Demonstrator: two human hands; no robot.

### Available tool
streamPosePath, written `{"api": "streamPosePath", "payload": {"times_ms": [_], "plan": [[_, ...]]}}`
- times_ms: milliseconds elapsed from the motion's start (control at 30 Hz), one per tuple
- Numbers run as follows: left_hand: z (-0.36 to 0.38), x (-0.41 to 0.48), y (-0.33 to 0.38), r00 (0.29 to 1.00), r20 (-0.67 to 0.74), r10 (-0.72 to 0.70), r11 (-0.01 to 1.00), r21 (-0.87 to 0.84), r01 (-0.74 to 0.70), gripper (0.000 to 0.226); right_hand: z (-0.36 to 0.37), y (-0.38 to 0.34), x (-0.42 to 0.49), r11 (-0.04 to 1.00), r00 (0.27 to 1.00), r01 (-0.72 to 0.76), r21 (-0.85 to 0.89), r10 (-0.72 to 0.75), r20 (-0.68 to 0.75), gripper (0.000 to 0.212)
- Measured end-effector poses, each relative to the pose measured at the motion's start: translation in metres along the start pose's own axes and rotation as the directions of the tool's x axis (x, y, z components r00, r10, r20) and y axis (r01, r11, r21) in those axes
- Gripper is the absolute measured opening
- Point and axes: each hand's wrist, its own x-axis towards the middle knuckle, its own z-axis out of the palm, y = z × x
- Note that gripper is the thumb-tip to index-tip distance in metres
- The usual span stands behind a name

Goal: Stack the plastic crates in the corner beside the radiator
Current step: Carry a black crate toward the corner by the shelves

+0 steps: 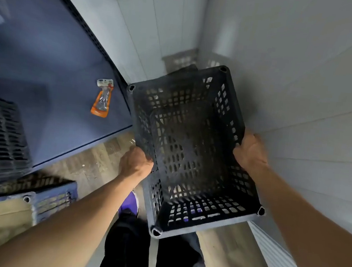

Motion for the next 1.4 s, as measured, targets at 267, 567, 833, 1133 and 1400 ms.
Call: {"api": "streamPosePath", "payload": {"times_ms": [267,567,833,1133,1400], "plan": [[0.038,0.044,0.000,0.999,0.008,-0.037,0.999,0.031,0.037,0.047,0.046,0.009,0.047,0.995,0.996,0.091,-0.028,-0.090,0.007,0.065],[0.066,0.081,0.001,0.998,-0.006,-0.055,0.997,0.052,0.055,0.043,0.074,0.009,0.083,0.992,0.991,0.118,-0.050,-0.114,0.074,0.075],[0.092,0.090,0.000,0.999,-0.006,-0.045,0.998,0.034,0.045,0.044,0.092,0.013,0.100,0.995,0.992,0.099,-0.012,-0.098,0.077,0.077],[0.083,0.046,0.018,1.000,0.031,0.004,0.980,0.199,-0.010,0.054,0.092,-0.021,0.051,0.969,0.986,0.141,-0.202,-0.119,0.115,0.060],[0.038,0.005,0.034,0.983,0.020,0.181,0.951,0.250,-0.180,0.049,0.053,-0.030,-0.006,0.986,0.975,0.138,-0.091,-0.119,0.185,0.058]]}}
